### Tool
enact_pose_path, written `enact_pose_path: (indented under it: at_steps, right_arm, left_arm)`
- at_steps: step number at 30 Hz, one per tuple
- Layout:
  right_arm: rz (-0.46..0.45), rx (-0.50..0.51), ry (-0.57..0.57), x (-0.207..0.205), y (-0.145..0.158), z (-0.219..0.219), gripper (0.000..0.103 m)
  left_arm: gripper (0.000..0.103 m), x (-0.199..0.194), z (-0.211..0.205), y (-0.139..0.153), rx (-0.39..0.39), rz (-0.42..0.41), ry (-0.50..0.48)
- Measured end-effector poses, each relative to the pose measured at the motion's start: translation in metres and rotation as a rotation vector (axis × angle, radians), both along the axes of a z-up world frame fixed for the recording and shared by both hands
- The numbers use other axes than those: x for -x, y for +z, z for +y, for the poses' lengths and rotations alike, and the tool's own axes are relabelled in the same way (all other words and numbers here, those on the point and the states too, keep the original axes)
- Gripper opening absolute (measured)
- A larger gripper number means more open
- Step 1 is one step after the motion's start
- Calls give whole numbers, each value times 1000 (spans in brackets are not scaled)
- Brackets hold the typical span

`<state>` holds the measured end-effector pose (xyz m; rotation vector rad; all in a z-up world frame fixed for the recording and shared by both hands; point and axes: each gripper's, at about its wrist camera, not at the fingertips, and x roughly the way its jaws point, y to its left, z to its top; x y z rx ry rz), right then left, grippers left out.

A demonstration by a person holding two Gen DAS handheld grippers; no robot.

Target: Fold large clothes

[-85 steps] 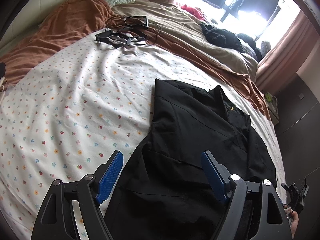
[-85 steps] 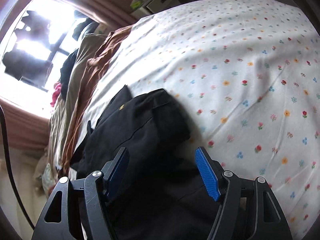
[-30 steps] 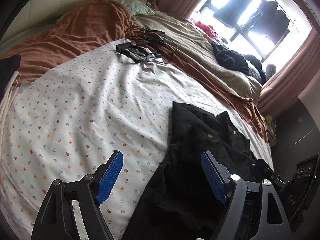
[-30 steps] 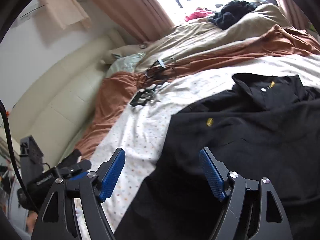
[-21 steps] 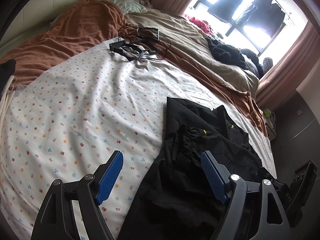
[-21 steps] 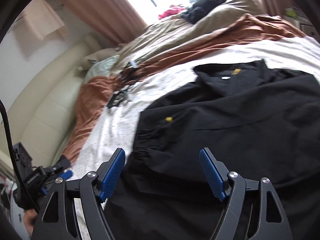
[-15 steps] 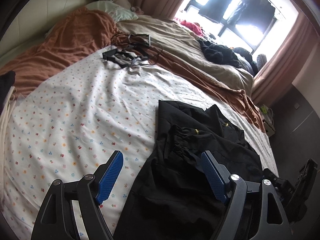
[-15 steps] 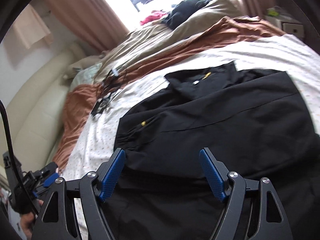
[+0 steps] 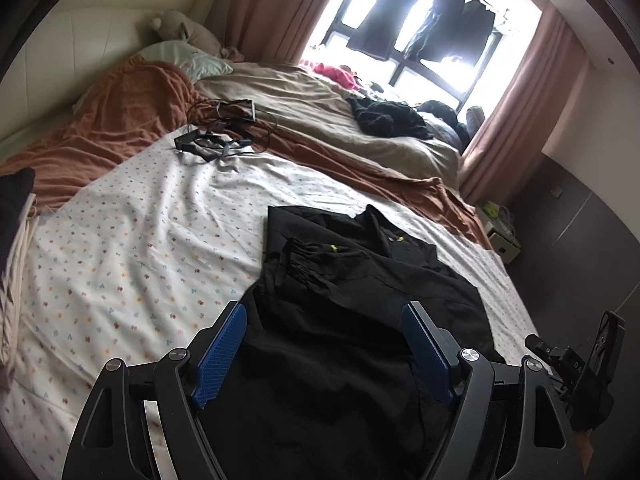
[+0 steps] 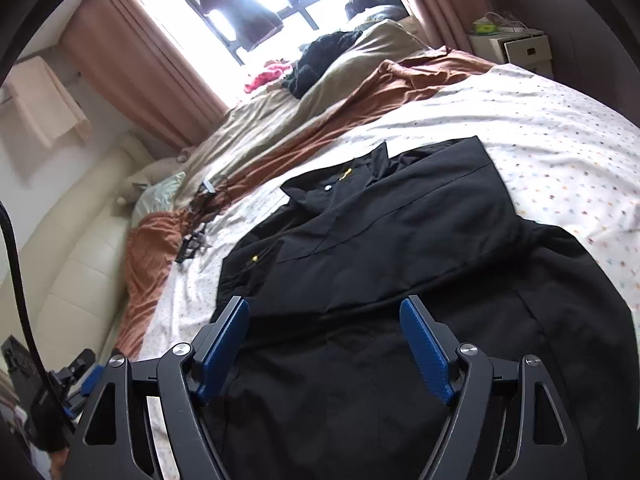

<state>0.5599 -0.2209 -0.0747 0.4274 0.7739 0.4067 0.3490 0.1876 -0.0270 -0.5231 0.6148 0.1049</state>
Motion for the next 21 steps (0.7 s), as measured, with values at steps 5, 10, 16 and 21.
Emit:
enact_pose_path:
  at_steps: [5, 10, 16, 21]
  right_arm:
    - [-31, -37, -47, 39, 6, -27, 100]
    - [-14, -87, -95, 84, -2, -54, 103]
    - [-50, -168, -119, 138, 3, -82, 103]
    - [-97, -135, -146, 178, 8, -105, 103]
  left_arm:
    - [81, 37, -12, 4, 18, -20, -21]
    - [90, 82, -18, 15, 31, -79, -1]
    - [101, 137, -25, 38, -8, -155, 25]
    - [102, 168, -26, 44, -42, -150, 9]
